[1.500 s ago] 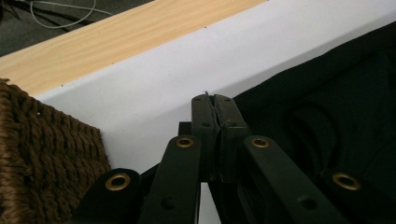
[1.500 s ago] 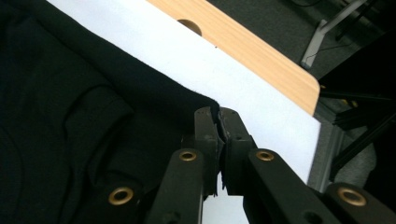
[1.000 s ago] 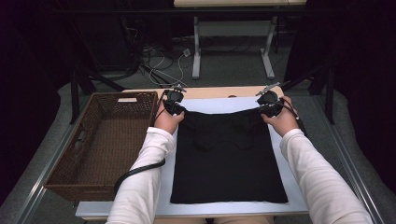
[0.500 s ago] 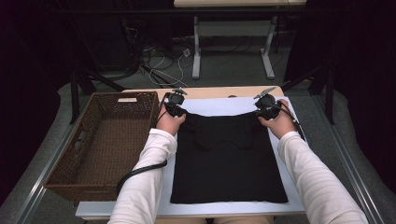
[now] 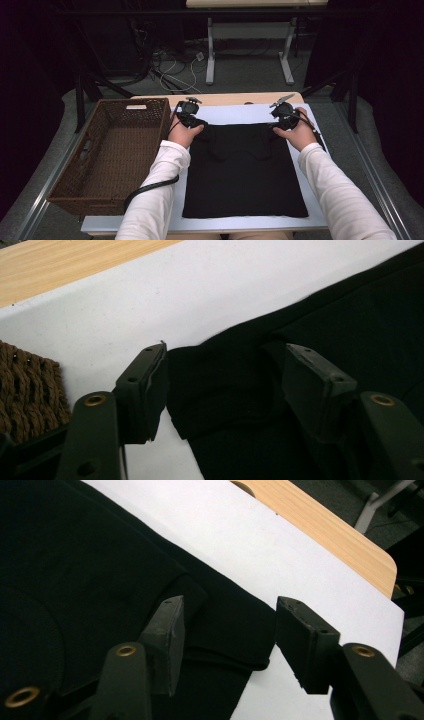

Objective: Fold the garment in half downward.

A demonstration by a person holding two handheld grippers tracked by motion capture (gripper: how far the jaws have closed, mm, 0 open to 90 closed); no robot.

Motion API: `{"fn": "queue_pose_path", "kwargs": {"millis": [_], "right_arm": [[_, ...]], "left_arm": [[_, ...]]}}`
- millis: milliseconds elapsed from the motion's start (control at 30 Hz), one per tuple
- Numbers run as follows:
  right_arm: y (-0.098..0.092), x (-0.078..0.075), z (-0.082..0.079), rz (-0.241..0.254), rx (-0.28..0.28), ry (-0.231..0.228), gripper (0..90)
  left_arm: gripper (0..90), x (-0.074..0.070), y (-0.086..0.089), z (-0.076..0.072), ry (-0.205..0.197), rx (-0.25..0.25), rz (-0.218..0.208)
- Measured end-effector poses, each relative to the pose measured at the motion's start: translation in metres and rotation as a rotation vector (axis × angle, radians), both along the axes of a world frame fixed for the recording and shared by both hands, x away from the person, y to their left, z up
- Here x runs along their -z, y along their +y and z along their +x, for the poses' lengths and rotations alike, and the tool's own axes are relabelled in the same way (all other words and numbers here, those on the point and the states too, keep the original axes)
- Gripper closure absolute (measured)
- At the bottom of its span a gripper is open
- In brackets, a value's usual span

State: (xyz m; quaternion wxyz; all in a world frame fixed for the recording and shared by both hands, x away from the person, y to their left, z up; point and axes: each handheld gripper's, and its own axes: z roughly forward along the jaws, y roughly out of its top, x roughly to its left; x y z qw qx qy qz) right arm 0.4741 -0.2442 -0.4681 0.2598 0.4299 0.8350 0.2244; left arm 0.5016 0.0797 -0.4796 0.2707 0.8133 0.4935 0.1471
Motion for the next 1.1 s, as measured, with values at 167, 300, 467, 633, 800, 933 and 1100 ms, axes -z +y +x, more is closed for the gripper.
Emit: {"fn": "queue_pose_path", "kwargs": {"millis": [167, 300, 467, 633, 800, 933, 1100], "right_arm": [[0.002, 0.0, -0.004, 0.033, -0.035, 0.024, 42.6], [0.005, -0.001, -0.01, 0.014, -0.08, 0.029, 41.8], [0.008, -0.004, -0.02, 0.021, -0.101, 0.041, 39.6], [0.009, -0.002, -0.028, 0.028, -0.106, 0.063, 40.8], [0.01, 0.0, -0.035, 0.02, -0.134, 0.081, 40.9], [0.012, 0.001, -0.04, 0.029, -0.141, 0.084, 41.1], [0.015, 0.003, -0.044, 0.036, -0.163, 0.073, 41.5]], "left_arm": [[31.0, -0.003, 0.001, -0.007, -0.002, 0.007, -0.006], [28.6, -0.007, 0.001, -0.015, -0.021, 0.037, 0.009], [28.6, -0.011, 0.0, -0.026, -0.068, 0.106, -0.02], [29.3, -0.014, -0.004, -0.037, -0.037, 0.134, -0.027], [29.4, -0.012, -0.007, -0.044, -0.018, 0.151, -0.03], [29.5, -0.007, -0.009, -0.049, -0.006, 0.156, -0.037], [29.7, -0.003, -0.012, -0.054, -0.001, 0.178, -0.029]]}}
